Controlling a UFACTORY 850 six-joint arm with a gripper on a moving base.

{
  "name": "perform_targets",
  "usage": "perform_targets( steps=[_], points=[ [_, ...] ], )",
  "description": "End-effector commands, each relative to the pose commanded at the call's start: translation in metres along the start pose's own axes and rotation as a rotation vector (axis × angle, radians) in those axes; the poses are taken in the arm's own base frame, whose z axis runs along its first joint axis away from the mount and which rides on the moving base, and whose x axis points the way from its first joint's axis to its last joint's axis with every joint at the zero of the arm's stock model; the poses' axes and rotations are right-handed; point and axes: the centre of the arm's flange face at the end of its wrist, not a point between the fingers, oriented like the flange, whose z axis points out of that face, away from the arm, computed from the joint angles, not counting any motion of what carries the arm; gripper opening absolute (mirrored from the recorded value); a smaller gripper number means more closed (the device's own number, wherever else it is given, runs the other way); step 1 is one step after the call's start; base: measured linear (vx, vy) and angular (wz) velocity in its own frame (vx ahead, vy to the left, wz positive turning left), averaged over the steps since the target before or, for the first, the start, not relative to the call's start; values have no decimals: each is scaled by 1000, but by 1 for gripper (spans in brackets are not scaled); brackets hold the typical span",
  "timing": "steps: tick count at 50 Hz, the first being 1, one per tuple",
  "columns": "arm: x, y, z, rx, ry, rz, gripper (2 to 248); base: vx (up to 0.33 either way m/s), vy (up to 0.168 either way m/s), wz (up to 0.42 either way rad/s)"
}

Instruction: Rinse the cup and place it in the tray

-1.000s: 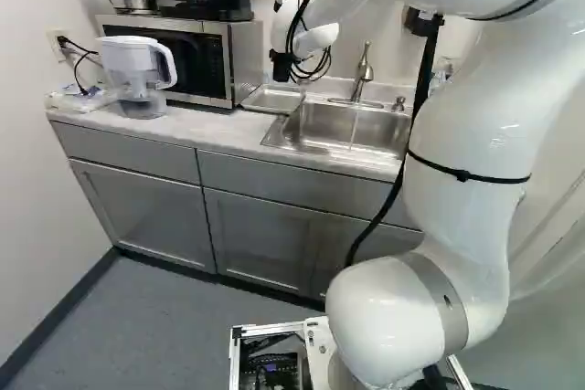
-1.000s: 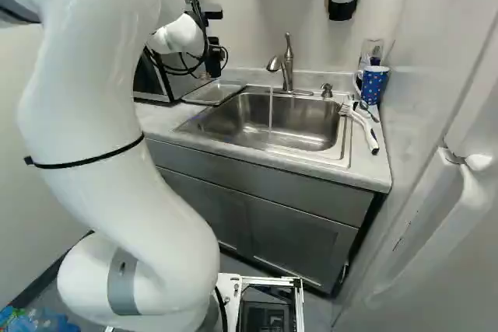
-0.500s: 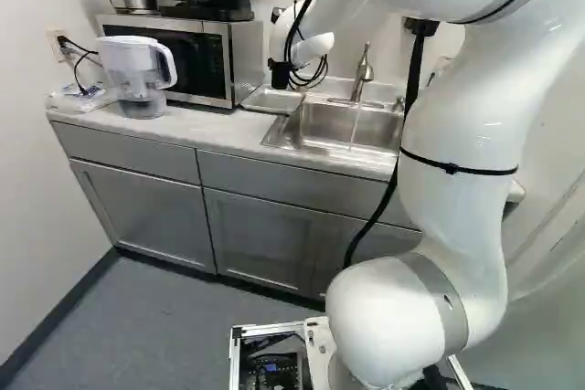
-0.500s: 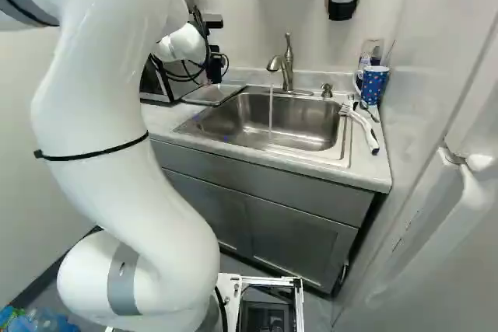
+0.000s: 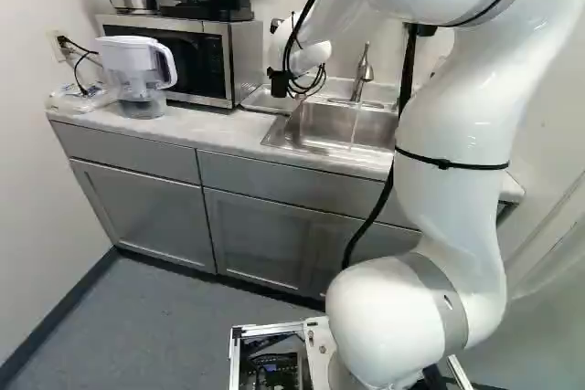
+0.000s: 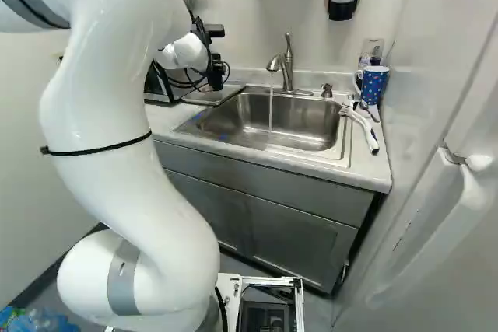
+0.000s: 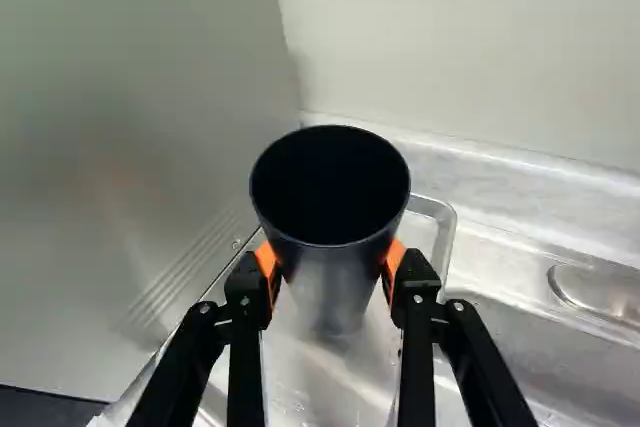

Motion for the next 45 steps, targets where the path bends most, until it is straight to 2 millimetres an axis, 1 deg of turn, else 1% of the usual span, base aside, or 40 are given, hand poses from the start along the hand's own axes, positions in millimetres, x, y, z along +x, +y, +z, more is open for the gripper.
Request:
perform_targets(
  steps=[22, 38, 39, 44, 45],
  points=[
    [-17, 1, 14, 6, 12, 1, 121, 0, 0, 0],
    [-17, 1, 14, 6, 12, 1, 123, 0, 0, 0],
    [-17, 1, 14, 6, 12, 1, 151, 0, 0, 0],
    [-17, 1, 14, 6, 12, 1, 151, 0, 0, 0],
    [-17, 1, 14, 6, 12, 1, 185, 0, 0, 0]
  ],
)
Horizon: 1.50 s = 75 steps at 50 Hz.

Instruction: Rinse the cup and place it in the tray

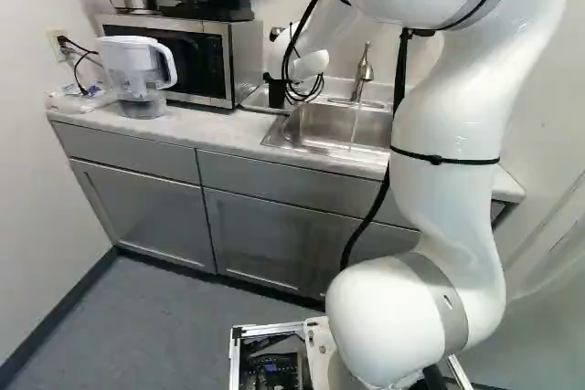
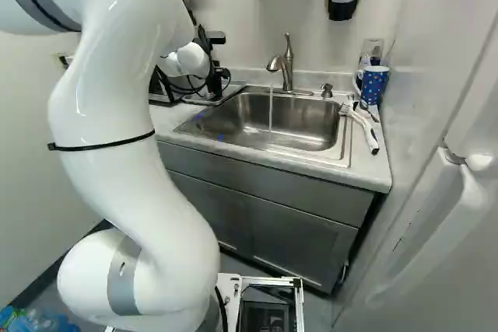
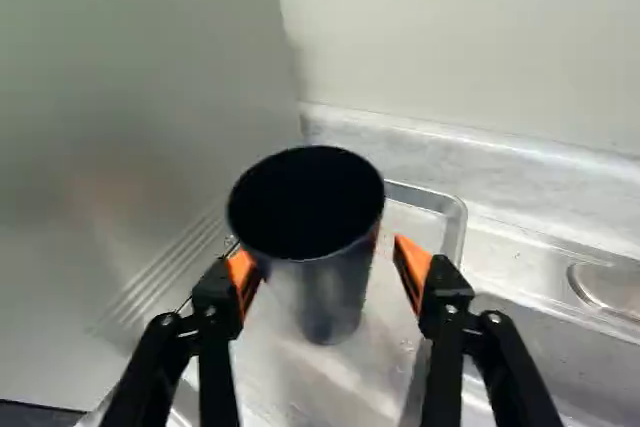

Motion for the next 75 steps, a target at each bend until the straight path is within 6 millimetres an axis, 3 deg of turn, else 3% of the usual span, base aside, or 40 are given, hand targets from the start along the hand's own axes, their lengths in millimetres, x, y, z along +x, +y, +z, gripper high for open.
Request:
perform_targets(
  steps=[4, 5, 9, 10, 23, 75],
  points=[
    [0, 0, 0, 0, 0, 0, 185, 0, 0, 0],
    [0, 0, 0, 0, 0, 0, 221, 0, 0, 0],
    [0, 0, 0, 0, 0, 0, 221, 0, 0, 0],
    [0, 0, 0, 0, 0, 0, 247, 0, 0, 0],
    [5, 0, -3, 1, 9, 0, 247, 0, 0, 0],
    [56, -4, -34, 7, 110, -3, 247, 0, 0, 0]
  ],
)
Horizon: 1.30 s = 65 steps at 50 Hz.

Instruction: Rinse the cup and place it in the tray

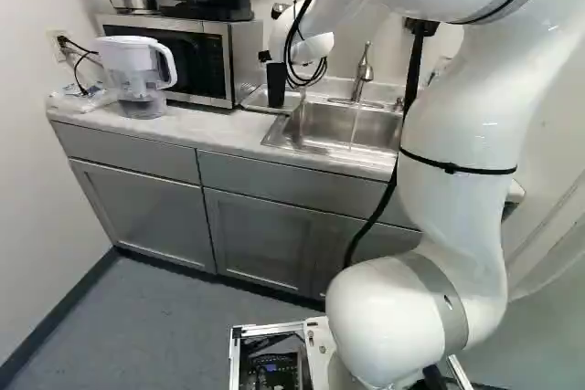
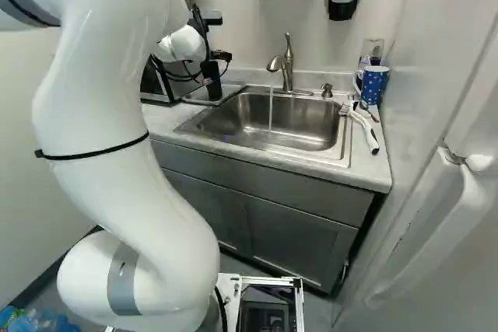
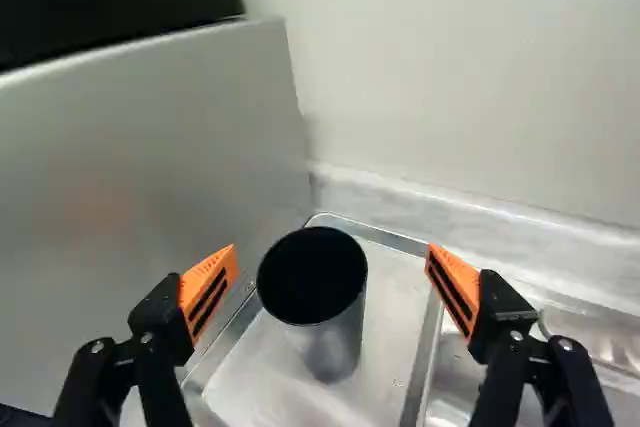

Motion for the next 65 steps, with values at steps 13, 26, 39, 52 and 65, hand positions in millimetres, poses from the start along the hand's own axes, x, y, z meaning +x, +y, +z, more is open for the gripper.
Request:
perform_targets(
  steps=[13, 26, 39, 52, 65],
  points=[
    [14, -1, -6, 2, 26, -1, 247, 0, 0, 0],
    [27, -2, -12, 3, 52, -1, 247, 0, 0, 0],
    [40, 12, -24, -19, 78, 4, 247, 0, 0, 0],
    [53, 30, -37, -50, 105, 11, 247, 0, 0, 0],
    [65, 49, -49, -83, 124, 18, 247, 0, 0, 0]
  ],
)
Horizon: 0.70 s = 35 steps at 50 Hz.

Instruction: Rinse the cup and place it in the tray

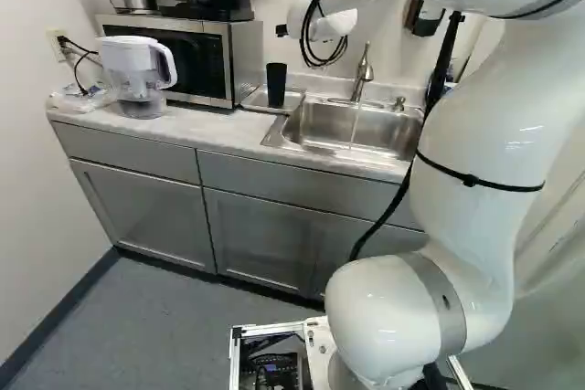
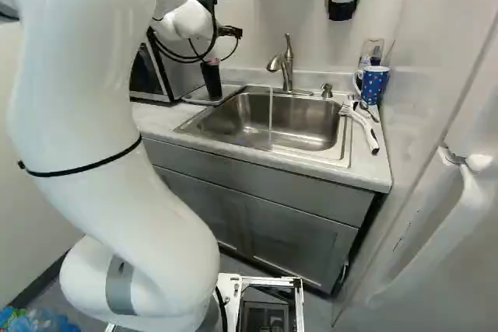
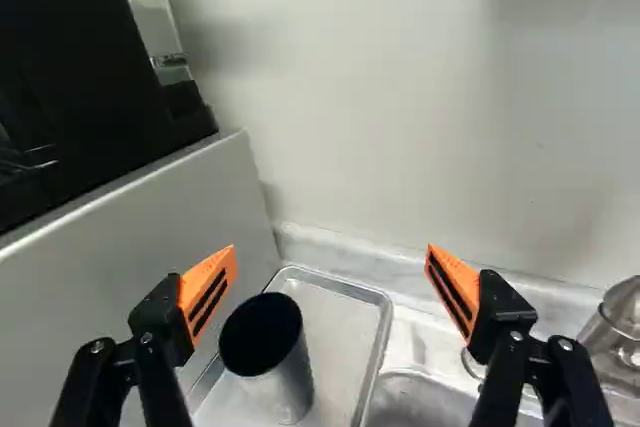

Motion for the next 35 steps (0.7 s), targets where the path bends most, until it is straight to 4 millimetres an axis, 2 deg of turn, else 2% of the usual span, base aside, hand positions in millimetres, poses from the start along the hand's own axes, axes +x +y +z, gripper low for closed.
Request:
perform_targets(
  steps=[35],
  points=[
    [27, 54, -16, -110, -78, 19, 247, 0, 0, 0]
  ],
)
